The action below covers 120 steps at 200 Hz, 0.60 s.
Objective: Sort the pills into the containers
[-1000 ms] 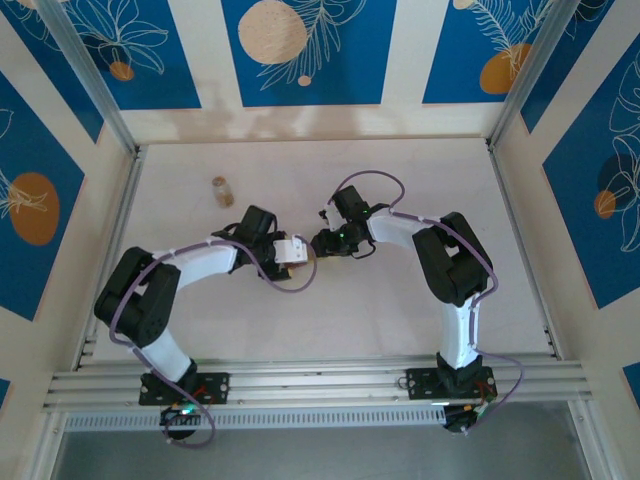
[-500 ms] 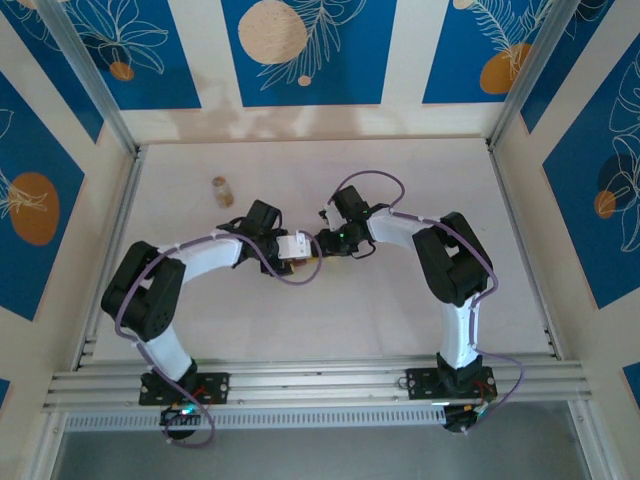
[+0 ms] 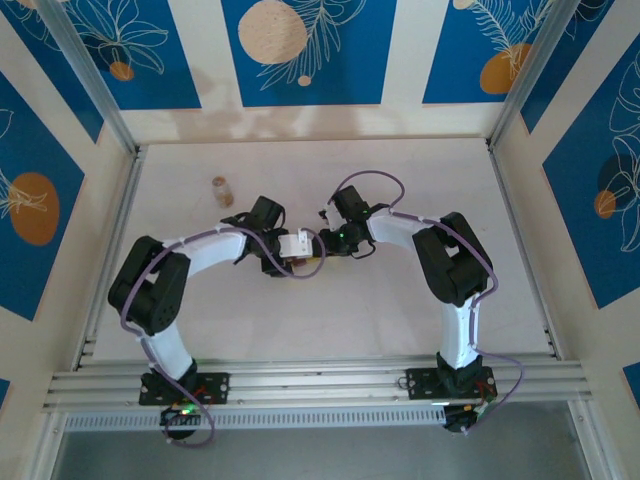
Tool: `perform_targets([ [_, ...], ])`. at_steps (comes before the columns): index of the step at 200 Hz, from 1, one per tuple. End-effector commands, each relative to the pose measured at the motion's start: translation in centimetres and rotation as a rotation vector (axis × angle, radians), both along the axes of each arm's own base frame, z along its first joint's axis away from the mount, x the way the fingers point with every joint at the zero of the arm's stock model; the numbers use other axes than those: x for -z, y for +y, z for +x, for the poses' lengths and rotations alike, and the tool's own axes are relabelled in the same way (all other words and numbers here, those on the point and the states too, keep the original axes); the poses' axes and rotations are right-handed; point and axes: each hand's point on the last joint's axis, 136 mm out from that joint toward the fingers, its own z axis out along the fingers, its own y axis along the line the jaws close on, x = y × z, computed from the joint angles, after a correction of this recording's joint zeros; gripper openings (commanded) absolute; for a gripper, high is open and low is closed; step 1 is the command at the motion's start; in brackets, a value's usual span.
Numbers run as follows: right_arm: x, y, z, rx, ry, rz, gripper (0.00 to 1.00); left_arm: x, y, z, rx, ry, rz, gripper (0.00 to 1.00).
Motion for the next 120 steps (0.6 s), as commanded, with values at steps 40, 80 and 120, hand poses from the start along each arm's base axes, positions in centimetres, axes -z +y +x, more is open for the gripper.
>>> perform_targets([
  [40, 2.06, -0.95, -1.66, -0.010, 0.056, -0.077, 0.44, 0.33, -0.21, -0.22, 0.012, 0.043, 0.019, 0.58],
  [80, 2.12, -1.02, -1.66, -0.010, 0.056, -0.082, 0.44, 0.18, -0.47, -0.33, 0.020, 0.055, 0.011, 0.52],
  [120, 2.22, -1.13, -1.67, -0.009, 0.057, -0.089, 0.43, 0.75, -0.10, -0.40, 0.020, 0.060, 0.031, 0.57],
])
